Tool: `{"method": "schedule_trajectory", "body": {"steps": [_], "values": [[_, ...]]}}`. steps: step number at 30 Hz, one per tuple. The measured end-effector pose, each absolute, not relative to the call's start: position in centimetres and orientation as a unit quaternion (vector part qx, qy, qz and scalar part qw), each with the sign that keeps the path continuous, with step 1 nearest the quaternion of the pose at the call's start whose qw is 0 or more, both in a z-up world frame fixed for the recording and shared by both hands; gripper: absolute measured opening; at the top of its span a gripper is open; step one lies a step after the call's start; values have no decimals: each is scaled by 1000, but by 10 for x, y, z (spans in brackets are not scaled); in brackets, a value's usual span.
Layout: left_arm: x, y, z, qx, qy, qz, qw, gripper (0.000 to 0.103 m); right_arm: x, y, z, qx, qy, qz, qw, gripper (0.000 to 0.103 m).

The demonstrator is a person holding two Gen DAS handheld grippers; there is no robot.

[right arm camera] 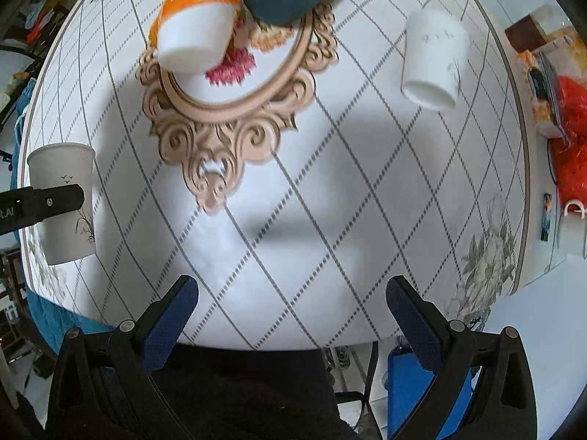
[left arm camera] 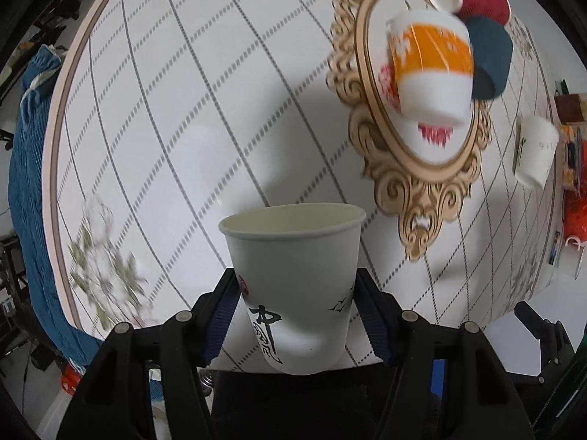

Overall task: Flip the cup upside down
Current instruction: 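Lift the held cup and carry it toward the mirror mat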

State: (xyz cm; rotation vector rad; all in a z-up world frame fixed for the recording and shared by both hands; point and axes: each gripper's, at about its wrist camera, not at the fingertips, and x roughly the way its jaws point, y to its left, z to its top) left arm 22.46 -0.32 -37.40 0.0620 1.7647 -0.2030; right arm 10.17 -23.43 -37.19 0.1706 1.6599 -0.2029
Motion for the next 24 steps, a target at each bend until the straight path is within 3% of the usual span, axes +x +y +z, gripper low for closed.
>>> {"method": "schedule_trajectory", "body": {"steps": [24], "values": [[194, -73, -430, 89, 745, -89, 655, 62, 81, -239, -390, 61, 743, -90, 661, 103]]}}
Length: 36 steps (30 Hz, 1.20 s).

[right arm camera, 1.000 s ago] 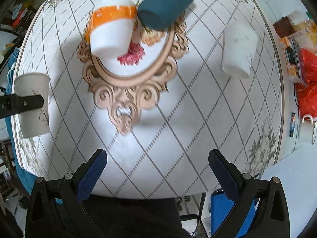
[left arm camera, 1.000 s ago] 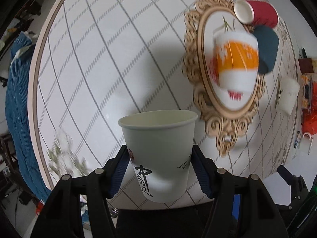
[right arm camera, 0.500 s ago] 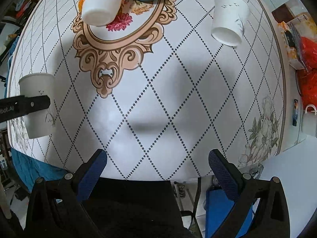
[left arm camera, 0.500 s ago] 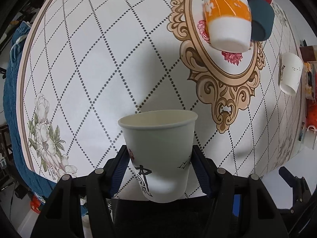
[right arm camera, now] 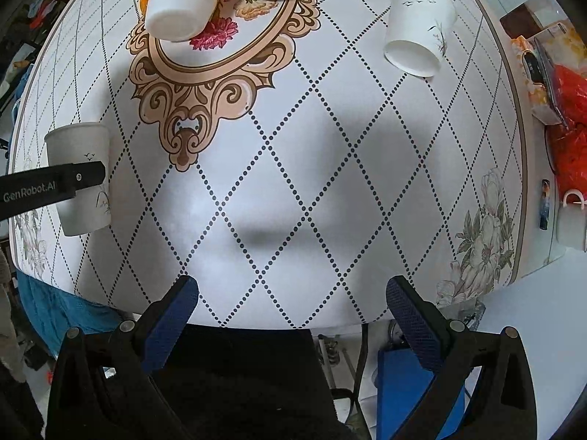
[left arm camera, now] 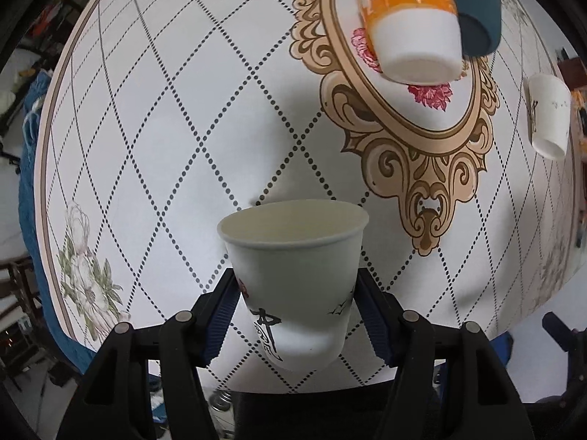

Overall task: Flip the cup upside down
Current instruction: 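Lift the held cup and carry it toward the mirror mat, then lower the cup onto the table and open the left gripper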

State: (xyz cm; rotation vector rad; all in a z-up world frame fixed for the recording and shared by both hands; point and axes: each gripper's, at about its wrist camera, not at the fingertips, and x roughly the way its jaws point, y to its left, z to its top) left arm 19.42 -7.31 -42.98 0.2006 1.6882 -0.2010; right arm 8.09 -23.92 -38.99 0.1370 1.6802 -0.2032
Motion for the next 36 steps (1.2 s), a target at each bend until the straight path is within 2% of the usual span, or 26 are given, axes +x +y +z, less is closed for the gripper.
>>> {"method": "schedule_trajectory", "body": {"steps": [9, 11, 12, 18, 26, 36], "values": [[196, -77, -437, 79, 747, -90, 654, 63, 82, -238, -393, 61, 743, -91, 660, 103], [196, -69, -435, 72, 751, -92, 650, 73, 83, -237, -391, 61, 743, -91, 661, 103], [197, -68, -436, 68, 751, -94, 650, 83, 81, -238, -392, 61, 742, -92, 661, 103], [200, -70, -437, 64, 748, -97, 654, 91, 81, -240, -393, 62, 744, -93, 659, 103], [203, -52, -408, 33, 730, -82, 678, 91, 83, -239, -384, 71, 737, -85, 667, 103], [176, 17, -347, 1, 684, 7, 729, 91, 97, -207, -353, 76, 712, -20, 698, 103]]}}
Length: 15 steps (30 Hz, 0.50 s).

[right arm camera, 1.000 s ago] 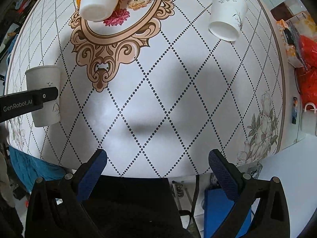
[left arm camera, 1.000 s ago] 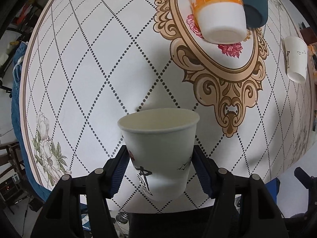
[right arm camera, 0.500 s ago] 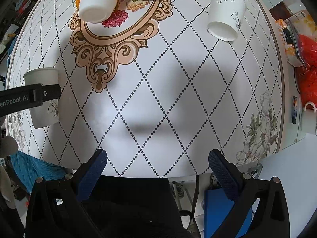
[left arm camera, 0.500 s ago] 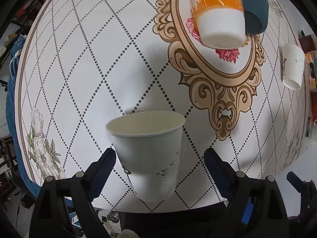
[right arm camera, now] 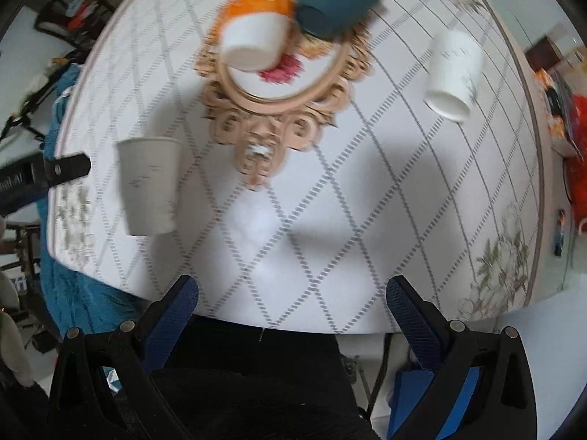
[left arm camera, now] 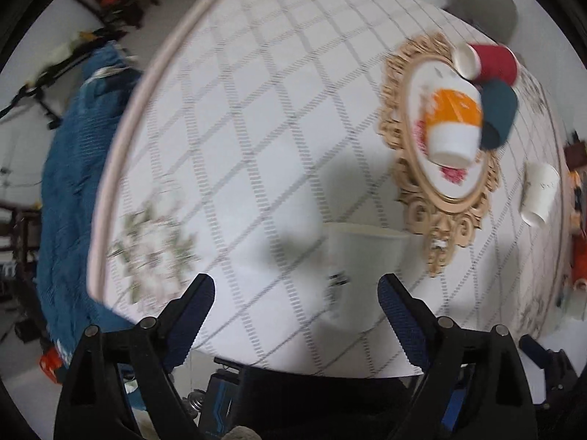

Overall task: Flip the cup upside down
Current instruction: 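Lower the cup onto the table and open the left gripper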

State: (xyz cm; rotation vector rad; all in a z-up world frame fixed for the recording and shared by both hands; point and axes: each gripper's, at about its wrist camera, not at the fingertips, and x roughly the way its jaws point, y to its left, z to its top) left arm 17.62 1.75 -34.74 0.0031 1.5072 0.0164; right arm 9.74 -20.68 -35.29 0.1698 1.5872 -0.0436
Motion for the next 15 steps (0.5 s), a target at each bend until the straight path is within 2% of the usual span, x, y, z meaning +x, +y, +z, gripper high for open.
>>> {"method": "schedule_trajectory", "body": {"steps": [7, 15], "values": [[153, 77, -335, -30, 682, 65, 728, 91, 109, -166, -337, 72, 704, 22, 706, 103], [142, 119, -345, -53, 690, 78, 718, 91, 122, -117, -339, 49, 712, 41, 699, 103]]}}
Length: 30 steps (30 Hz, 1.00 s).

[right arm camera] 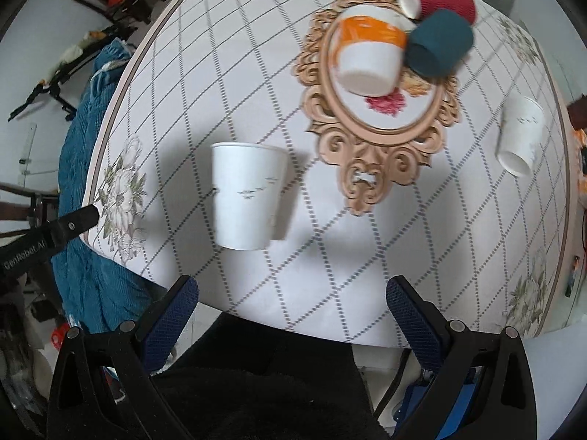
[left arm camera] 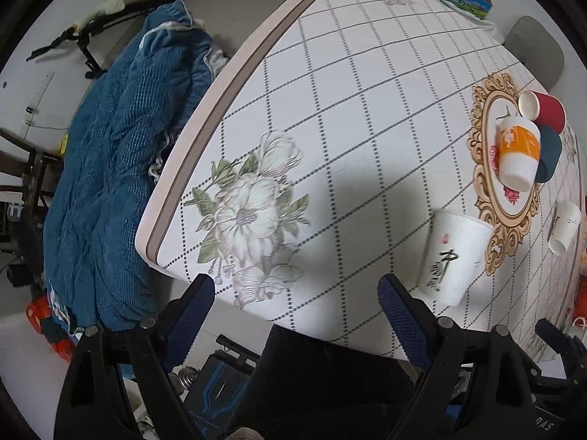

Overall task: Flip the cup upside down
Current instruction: 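Lower the cup onto the table and open the left gripper, then bring the right tool to the cup while the left tool withdraws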

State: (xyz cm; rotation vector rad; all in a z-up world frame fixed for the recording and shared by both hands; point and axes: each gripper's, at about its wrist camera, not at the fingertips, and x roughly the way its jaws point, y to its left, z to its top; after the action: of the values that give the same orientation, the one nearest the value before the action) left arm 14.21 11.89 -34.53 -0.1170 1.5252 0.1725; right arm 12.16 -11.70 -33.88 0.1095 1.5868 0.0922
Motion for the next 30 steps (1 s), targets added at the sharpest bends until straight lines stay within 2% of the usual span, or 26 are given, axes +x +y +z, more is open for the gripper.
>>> {"method": "schedule_trajectory", "body": {"steps": [10, 17, 21, 24, 30], "values": [[144, 148, -366, -73, 696, 65, 711, 91, 133, -67, -337, -51, 722, 58, 687, 103], [150, 155, -374, -72, 695, 55, 713, 91, 150, -43, -322, -212, 693, 100, 682, 103], [153, 157, -378, -75, 696, 51, 712, 91, 148, -21, -316, -354, 640, 157, 664, 103], [154, 158, -381, -77, 698, 48, 711, 91, 136, -6, -318, -478, 570, 211, 634, 103], [158, 156, -387, -77, 701, 44, 708, 91, 103, 2, -350, -690, 428, 306, 497, 103]]}}
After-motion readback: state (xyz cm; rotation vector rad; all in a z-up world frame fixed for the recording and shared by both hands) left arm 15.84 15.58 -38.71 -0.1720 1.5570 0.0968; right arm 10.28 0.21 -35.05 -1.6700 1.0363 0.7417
